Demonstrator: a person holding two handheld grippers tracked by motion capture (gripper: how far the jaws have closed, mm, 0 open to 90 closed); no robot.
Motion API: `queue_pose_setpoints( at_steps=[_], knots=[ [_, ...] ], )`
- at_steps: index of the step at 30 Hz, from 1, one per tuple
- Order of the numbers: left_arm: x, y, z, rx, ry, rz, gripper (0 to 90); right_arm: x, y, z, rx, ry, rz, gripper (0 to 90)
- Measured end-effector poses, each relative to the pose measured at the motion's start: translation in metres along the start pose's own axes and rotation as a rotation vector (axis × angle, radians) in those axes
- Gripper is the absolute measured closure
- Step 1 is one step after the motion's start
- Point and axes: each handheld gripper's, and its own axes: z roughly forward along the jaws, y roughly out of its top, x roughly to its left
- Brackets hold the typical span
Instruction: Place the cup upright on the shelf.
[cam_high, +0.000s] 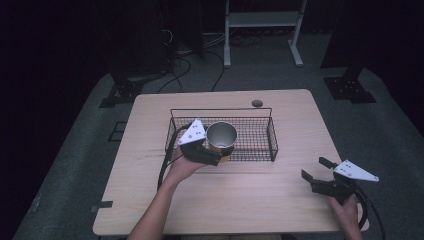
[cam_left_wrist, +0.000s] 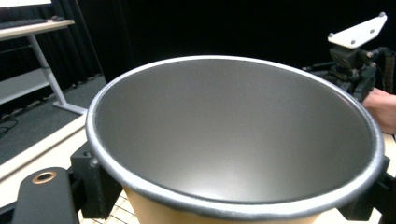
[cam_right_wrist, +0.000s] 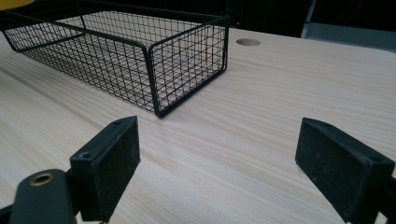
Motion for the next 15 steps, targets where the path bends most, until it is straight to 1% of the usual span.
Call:
queue_pose_setpoints(
  at_steps=[2,6,9,11,14,15],
  knots=[
    [0.004,0.004,0.000,-0.008,-0.002,-0.008,13.9,0.000,0.000,0.000,0.000,0.000,0.001,12.8],
    [0.012,0.013,0.003,-0.018,-0.003,-0.002,13.9,0.000,0.000,0.000,0.000,0.000,0.004,12.8],
    [0.019,0.017,0.006,-0.026,-0.007,-0.013,13.9,-0.001,0.000,0.000,-0.003,0.000,0.009,12.8],
    [0.022,0.020,0.009,-0.021,-0.007,-0.012,13.9,-0.001,0.000,0.000,-0.004,0.000,0.012,12.8],
    [0.028,0.022,0.013,-0.015,-0.010,-0.011,13.9,-0.001,0.000,0.000,-0.004,0.001,0.003,12.8],
    [0.030,0.022,0.015,-0.014,-0.011,-0.018,13.9,-0.001,0.000,0.000,-0.004,0.001,0.001,12.8]
  ],
)
